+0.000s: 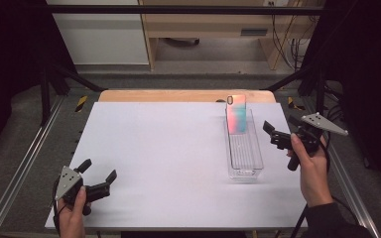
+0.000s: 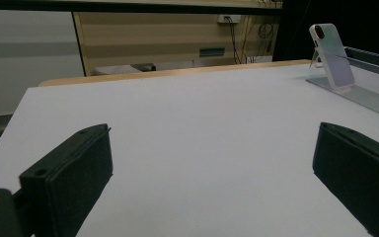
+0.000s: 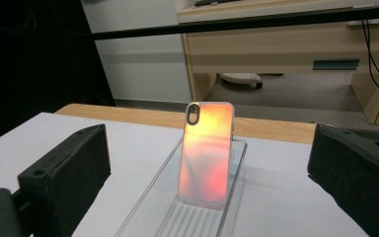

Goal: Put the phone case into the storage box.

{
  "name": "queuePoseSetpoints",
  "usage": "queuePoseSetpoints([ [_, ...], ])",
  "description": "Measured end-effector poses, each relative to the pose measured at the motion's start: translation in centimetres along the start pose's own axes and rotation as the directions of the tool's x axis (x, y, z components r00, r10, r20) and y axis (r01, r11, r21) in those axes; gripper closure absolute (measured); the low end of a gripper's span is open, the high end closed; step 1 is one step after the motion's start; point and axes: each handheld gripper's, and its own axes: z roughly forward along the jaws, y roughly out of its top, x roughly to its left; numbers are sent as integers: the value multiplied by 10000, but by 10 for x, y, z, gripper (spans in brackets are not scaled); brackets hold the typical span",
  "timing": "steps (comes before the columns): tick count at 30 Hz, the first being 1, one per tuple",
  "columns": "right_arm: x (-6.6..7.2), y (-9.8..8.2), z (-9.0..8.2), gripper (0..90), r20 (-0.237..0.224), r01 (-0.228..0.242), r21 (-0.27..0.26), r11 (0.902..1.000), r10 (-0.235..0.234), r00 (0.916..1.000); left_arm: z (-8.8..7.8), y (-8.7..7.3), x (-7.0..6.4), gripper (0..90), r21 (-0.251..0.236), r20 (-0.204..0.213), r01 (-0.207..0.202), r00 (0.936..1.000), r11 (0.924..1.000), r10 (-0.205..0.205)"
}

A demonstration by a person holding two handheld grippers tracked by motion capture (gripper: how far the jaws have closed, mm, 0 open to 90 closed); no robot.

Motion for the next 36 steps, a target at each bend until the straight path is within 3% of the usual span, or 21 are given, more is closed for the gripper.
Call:
queuePoseSetpoints([
  [11, -8, -13, -16, 31, 233, -31, -143, 9999, 35, 9997, 0, 0, -1, 16, 11, 12, -35, 10000, 10000, 35],
  [36, -7, -37, -33, 31, 320, 491, -123, 9987, -487, 9983, 0, 0, -2, 16, 5, 56, -81, 10000, 10000, 81],
])
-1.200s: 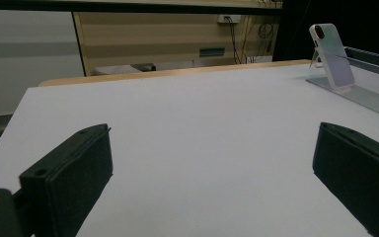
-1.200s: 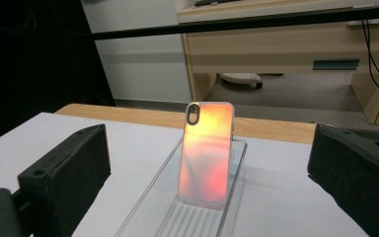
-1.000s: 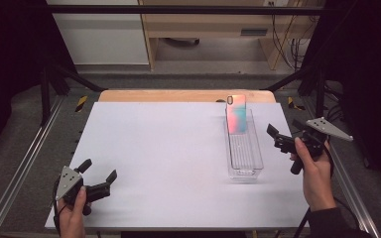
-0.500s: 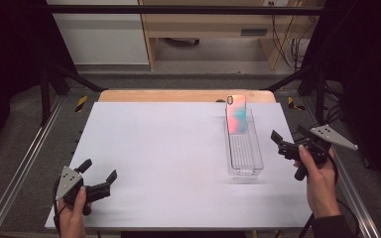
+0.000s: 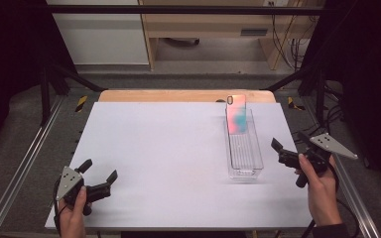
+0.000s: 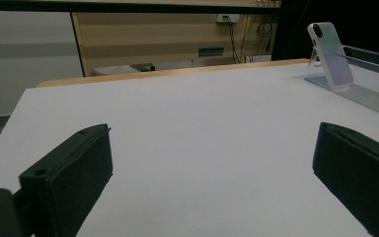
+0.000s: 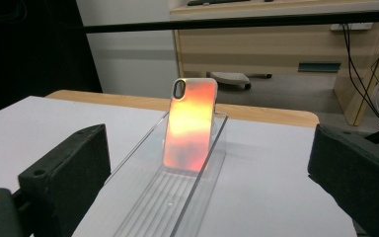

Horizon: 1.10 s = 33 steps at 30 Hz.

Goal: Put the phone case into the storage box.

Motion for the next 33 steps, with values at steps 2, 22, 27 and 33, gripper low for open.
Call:
queuePoseSetpoints([
  [2, 1, -3, -1, 31, -7, 7, 7, 10000, -7, 10000, 0, 0, 0, 16, -3, -11, 22, 10000, 10000, -22],
  [22, -1, -31, -6, 32, -34, 85, 290, 9995, -84, 10000, 0, 0, 0, 16, -24, -72, -21, 10000, 10000, 20],
  [27, -2, -39, -8, 32, 2, 96, 372, 9993, -96, 10000, 0, -1, 0, 16, -17, -33, -56, 10000, 10000, 56],
  [33, -3, -49, -10, 32, -49, 61, 418, 9991, -59, 10000, 0, -1, 0, 16, -31, -46, -55, 10000, 10000, 55],
])
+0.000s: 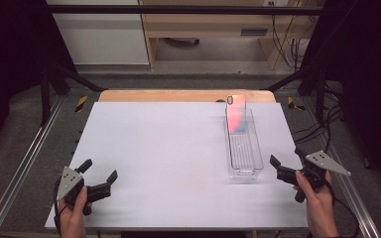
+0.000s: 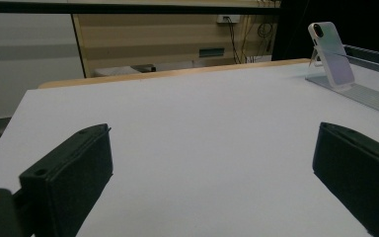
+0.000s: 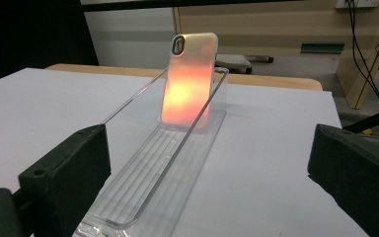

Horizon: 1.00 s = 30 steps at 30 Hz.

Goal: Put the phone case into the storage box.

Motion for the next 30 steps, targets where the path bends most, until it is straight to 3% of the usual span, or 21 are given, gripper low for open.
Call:
queuePoseSetpoints([
  [12, 1, -21, -5, 32, -129, -73, -67, 10000, 72, 9999, 0, 0, 0, 16, 21, -2, -16, 10000, 10000, 16],
  [30, 12, -42, -11, 30, -564, 232, -350, 9991, -252, 9981, 1, 0, -1, 17, 1, 27, -76, 10000, 10000, 76],
])
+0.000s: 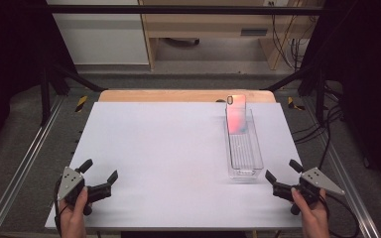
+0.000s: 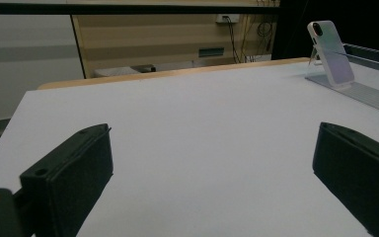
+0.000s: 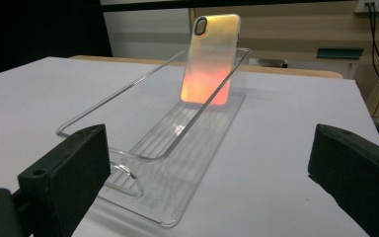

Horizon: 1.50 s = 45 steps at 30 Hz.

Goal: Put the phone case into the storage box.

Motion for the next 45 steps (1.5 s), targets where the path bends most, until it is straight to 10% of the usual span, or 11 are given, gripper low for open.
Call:
queuePoseSetpoints([
  [45, 24, -6, 37, 28, -1045, 672, -219, 9975, -691, 9921, -14, -2, 2, 19, -930, 524, 141, 9986, 9956, -93],
])
